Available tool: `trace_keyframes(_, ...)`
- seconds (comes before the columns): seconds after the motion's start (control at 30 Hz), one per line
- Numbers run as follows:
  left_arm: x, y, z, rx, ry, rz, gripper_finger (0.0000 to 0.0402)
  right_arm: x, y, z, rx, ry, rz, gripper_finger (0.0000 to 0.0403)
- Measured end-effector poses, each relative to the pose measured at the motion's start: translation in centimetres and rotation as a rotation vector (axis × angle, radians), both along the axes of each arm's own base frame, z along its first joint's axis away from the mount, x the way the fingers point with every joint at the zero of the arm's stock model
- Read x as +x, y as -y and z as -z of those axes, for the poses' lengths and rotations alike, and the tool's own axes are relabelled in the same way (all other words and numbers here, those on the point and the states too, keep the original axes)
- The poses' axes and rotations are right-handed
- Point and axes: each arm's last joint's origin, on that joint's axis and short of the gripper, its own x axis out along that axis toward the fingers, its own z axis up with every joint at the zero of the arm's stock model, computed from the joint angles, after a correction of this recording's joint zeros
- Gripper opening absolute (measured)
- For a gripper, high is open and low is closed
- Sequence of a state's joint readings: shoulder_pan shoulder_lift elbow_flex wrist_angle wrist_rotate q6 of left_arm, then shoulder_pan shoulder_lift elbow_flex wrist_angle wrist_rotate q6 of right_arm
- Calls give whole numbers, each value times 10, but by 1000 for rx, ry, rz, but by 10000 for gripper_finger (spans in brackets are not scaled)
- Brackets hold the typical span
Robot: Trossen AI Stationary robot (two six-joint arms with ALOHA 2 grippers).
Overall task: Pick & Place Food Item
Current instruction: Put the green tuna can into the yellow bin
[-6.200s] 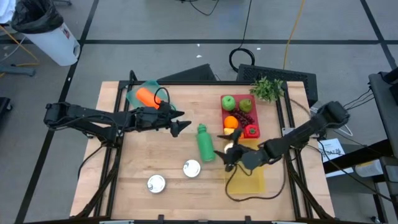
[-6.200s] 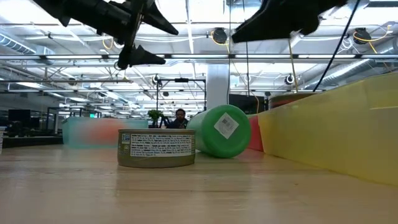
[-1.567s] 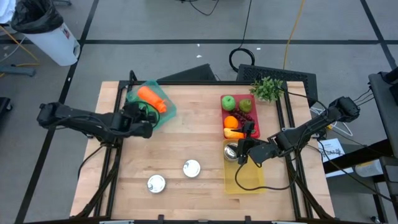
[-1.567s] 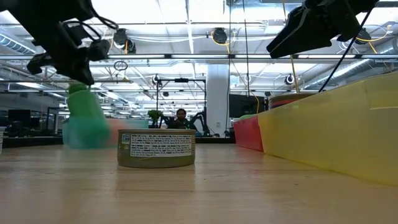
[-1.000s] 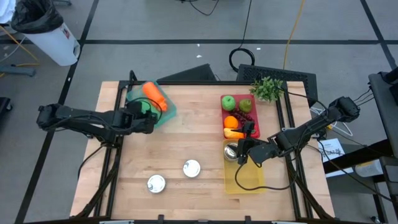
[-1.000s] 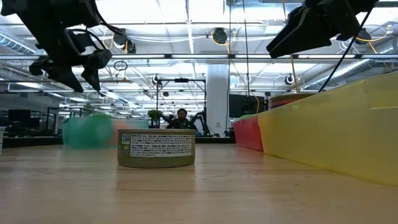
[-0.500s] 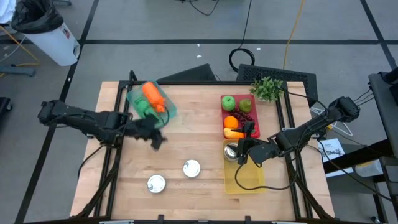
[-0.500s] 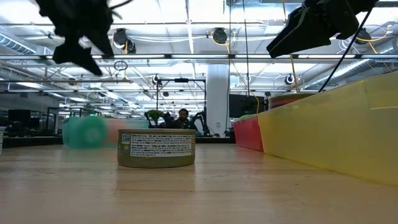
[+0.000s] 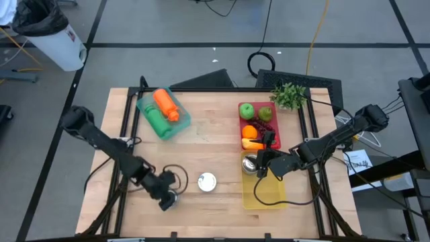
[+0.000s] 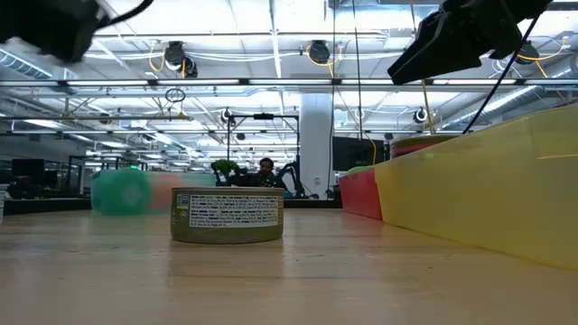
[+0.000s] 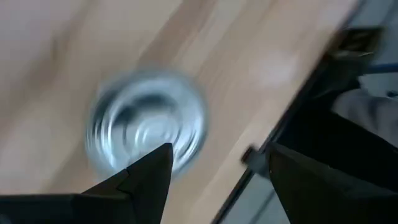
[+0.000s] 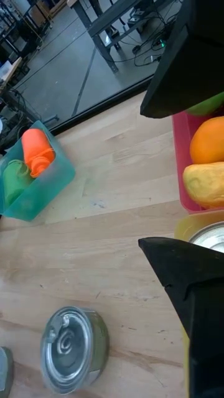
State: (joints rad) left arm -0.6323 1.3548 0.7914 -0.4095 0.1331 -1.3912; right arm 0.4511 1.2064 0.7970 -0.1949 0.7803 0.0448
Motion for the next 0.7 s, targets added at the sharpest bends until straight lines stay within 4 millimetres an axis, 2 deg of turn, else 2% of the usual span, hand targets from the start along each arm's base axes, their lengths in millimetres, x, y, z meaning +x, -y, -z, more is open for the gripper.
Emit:
trace_keyframes(0.17,-9,20,16,-77,-196,-73,249,-1,2,4,-8,-11,2,308)
trace_keyframes(0.37,-13,22,27,-6,-275,-241,244,2,6,3,-12,-2,19,308)
trace_keyframes(0.57,-5,6,30,160,-167,-391,243,3,8,4,16,-18,-14,308)
trace_keyframes(0.7,3,-13,35,351,-57,-453,243,3,8,4,15,-19,-14,308)
